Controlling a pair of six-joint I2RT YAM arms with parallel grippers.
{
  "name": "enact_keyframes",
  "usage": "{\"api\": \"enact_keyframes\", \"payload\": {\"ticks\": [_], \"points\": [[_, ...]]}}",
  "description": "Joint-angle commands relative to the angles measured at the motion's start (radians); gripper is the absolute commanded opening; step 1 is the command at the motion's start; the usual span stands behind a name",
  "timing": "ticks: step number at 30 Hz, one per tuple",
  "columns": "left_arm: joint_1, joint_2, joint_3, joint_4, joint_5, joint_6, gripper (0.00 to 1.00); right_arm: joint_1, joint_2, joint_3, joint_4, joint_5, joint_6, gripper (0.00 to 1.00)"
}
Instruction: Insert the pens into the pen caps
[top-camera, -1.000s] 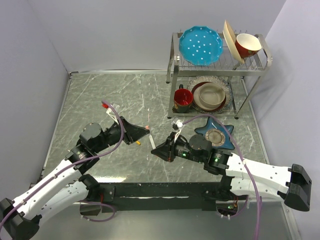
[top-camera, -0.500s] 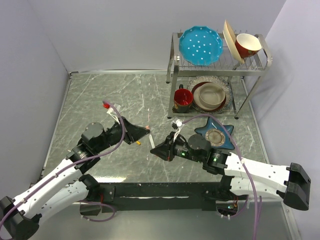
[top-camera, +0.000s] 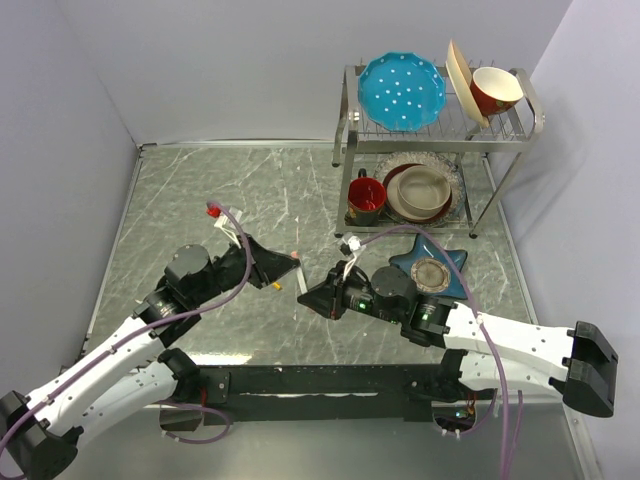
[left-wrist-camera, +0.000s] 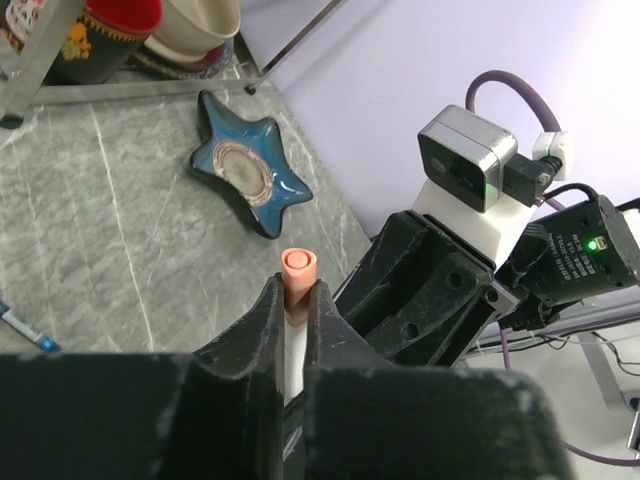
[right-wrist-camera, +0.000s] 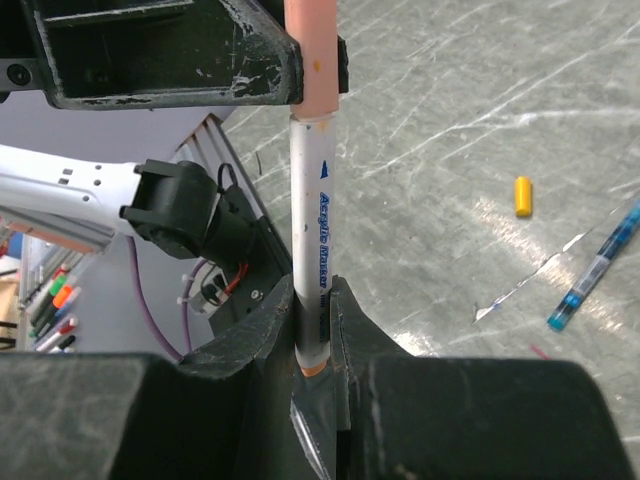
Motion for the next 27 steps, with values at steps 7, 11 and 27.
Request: {"api": "enact_keyframes", "payload": {"ticks": [7, 11, 27], "points": [[-0.013, -0.093, 0.016, -0.026, 0.104, 0.009, 0.63, -0.005, -0.03, 0.082, 0.107, 0.014, -0.082, 0.0], [-0.013, -0.089, 0.062, -0.013, 0.127, 0.042, 0.72, -0.006, -0.052, 0.068, 0.104, -0.019, -0.075, 0.0], [-0.013, 0.015, 0.27, -0.05, 0.118, 0.155, 0.69, 0.001, -0.139, 0.041, 0.063, -0.125, -0.072, 0.0]]}}
